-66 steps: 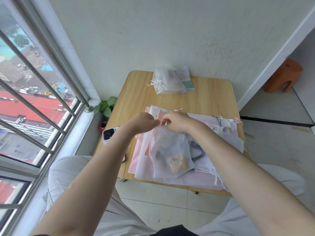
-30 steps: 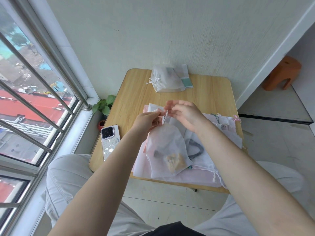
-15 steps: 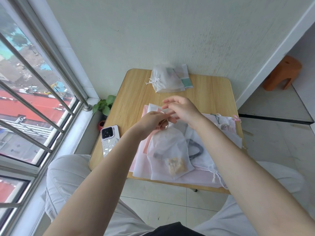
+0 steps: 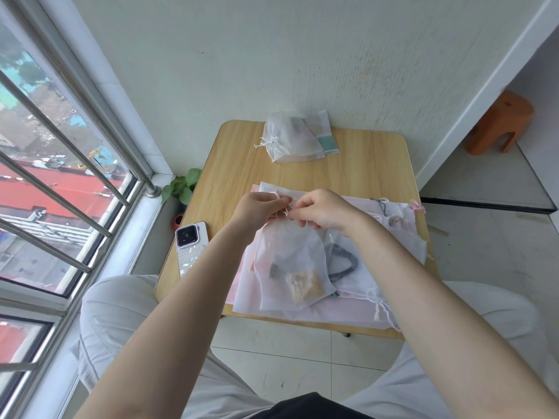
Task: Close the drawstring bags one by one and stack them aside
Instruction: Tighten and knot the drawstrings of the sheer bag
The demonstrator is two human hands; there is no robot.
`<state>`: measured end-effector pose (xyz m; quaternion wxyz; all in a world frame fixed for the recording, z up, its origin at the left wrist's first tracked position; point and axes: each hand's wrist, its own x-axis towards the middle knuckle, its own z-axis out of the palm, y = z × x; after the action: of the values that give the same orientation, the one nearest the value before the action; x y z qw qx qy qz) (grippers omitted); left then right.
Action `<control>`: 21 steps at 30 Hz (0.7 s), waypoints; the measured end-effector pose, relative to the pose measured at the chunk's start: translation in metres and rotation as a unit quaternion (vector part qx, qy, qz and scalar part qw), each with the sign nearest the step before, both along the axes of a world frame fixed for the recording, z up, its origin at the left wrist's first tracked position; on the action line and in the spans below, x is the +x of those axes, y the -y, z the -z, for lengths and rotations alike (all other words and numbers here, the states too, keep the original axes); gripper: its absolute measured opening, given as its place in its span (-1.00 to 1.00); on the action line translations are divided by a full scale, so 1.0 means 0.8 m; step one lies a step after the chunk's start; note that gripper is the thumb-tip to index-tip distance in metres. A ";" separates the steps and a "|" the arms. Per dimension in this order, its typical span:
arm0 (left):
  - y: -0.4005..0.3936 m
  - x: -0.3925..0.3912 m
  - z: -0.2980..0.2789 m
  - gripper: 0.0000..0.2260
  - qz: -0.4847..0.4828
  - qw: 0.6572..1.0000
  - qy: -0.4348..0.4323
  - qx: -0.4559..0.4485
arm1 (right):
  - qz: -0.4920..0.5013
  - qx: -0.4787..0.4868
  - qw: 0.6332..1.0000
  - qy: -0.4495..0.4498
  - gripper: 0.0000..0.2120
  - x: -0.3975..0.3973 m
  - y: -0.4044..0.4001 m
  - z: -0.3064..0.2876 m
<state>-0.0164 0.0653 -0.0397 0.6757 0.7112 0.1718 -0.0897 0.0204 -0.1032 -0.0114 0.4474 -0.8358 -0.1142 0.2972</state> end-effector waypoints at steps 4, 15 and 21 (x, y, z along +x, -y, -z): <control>-0.005 -0.004 -0.005 -0.91 0.043 0.999 -0.005 -0.023 | 0.002 -0.025 1.000 0.019 -0.75 0.003 -0.001 0.009; 0.000 -0.011 -0.022 -0.84 0.088 0.980 0.075 0.163 | 0.047 0.096 0.994 -0.029 -0.85 0.009 -0.012 0.019; 0.003 -0.016 -0.015 -0.88 0.010 0.950 0.154 0.272 | 0.064 0.131 0.985 -0.096 -0.80 0.015 -0.009 0.022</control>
<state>-0.0294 0.0626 -0.0278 0.4738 0.8750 0.0761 0.0644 0.0323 -0.0958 -0.0290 0.5797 -0.7432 -0.0546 0.3296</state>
